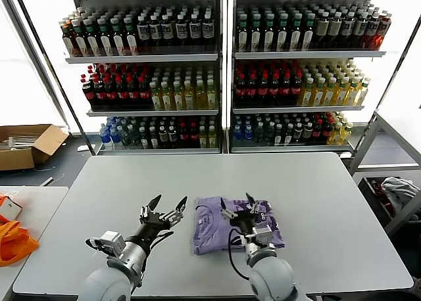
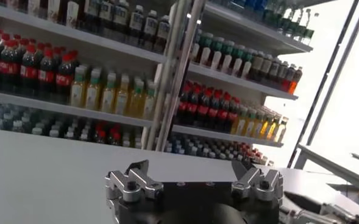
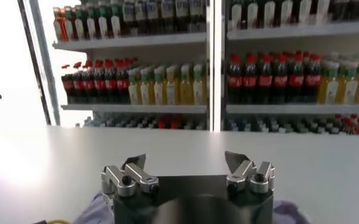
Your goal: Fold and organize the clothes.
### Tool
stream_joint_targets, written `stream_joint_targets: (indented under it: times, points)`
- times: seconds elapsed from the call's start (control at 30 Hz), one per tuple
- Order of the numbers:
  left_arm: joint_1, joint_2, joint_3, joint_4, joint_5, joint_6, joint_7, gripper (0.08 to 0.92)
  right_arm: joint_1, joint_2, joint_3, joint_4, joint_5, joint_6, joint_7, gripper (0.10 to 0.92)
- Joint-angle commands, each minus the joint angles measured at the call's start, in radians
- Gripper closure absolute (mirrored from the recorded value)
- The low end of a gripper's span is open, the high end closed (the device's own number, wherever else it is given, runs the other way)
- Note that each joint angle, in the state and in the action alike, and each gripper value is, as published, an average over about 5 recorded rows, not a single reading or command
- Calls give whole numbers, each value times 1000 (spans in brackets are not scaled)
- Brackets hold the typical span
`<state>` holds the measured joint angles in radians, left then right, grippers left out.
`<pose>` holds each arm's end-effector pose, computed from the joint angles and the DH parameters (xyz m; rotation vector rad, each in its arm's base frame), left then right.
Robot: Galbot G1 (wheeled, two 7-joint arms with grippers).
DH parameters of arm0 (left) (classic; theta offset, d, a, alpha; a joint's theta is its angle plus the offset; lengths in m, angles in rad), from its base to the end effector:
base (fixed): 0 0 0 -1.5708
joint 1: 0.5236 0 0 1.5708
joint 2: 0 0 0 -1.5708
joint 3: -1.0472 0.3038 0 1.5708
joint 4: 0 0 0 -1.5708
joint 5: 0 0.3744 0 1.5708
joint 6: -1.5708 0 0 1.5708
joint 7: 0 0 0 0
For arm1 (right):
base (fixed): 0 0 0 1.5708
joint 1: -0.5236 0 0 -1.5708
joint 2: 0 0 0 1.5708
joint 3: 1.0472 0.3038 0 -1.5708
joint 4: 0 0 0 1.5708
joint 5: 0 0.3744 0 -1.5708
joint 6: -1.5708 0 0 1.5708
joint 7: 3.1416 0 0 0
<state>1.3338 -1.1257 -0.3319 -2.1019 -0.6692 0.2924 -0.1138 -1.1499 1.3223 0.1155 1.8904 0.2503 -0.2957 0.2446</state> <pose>0.2674 -0.0064 -0.2138 -0.4748 -2.8519 0.3681 0.3025 0.0909 -0.2475 0.3404 -2.9371 0.0020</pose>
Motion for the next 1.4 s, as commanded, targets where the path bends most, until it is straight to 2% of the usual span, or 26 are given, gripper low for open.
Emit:
stream_joint_targets:
  times: [0.03, 0.3, 0.53, 0.9, 1.07, 1.23, 1.4]
  points:
    - [32, -18, -77, 0, 20, -14, 37, 177, -140, -69, 290, 221, -25, 132, -104, 203]
    - [40, -29, -215, -4, 45, 14, 96, 177, -398, -64, 547, 269, 5, 230, -234, 203]
    - [89, -96, -336, -49, 91, 40, 179, 177, -515, -27, 640, 280, 20, 321, -319, 203]
    - [171, -160, -421, -131, 83, 62, 226, 177, -513, 17, 610, 276, -15, 311, -340, 203]
    - [196, -149, -455, -130, 76, 53, 249, 177, -521, 21, 606, 266, -39, 305, -352, 203]
    - [186, -159, -554, -118, 20, 93, 318, 177, -543, 24, 644, 276, -29, 276, -391, 203]
    - [171, -173, -630, -99, -25, 109, 347, 177, -549, 43, 695, 278, -18, 272, -432, 203]
